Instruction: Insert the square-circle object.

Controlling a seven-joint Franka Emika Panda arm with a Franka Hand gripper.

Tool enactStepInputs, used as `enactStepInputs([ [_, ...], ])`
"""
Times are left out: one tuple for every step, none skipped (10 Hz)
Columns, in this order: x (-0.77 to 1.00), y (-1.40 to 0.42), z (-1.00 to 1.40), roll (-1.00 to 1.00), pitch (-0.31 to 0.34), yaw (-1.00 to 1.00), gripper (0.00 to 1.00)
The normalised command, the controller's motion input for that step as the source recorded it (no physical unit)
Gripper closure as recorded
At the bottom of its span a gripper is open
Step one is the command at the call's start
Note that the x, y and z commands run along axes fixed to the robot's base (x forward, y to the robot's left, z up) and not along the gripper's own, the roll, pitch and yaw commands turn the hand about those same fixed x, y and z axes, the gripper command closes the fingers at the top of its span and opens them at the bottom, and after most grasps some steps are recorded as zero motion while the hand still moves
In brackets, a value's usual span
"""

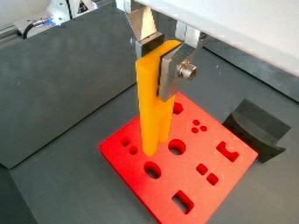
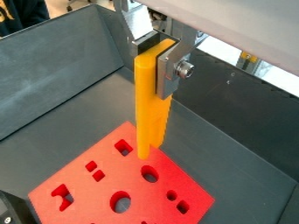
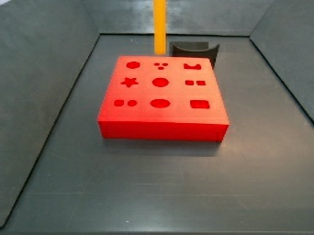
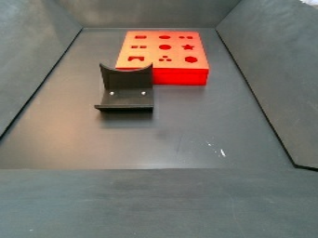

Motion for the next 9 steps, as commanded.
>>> enactStepInputs([
  [0.09, 0.09, -0.14, 0.04, 0.037, -0.19, 1.0],
  [0.02, 0.32, -0.29, 0.0, -0.001, -0.66, 1.0],
  [0.05, 0.13, -0.36, 0.01, 0.0, -0.92, 1.0],
  [0.0, 0.0, -0.36, 0.04, -0.003, -1.0, 1.0],
  [0.0, 0.0, -0.38, 0.05, -0.017, -1.0, 1.0],
  [0.0, 0.0, -0.38, 0.04, -0.01, -1.0, 1.0],
  [0.0, 0.0, -0.31, 0.02, 0.0, -1.0, 1.0],
  [0.0, 0.0, -0.3, 0.03, 0.0, -1.0, 1.0],
  [-0.03, 0.0, -0.21, 0.05, 0.024, -1.0, 1.0],
])
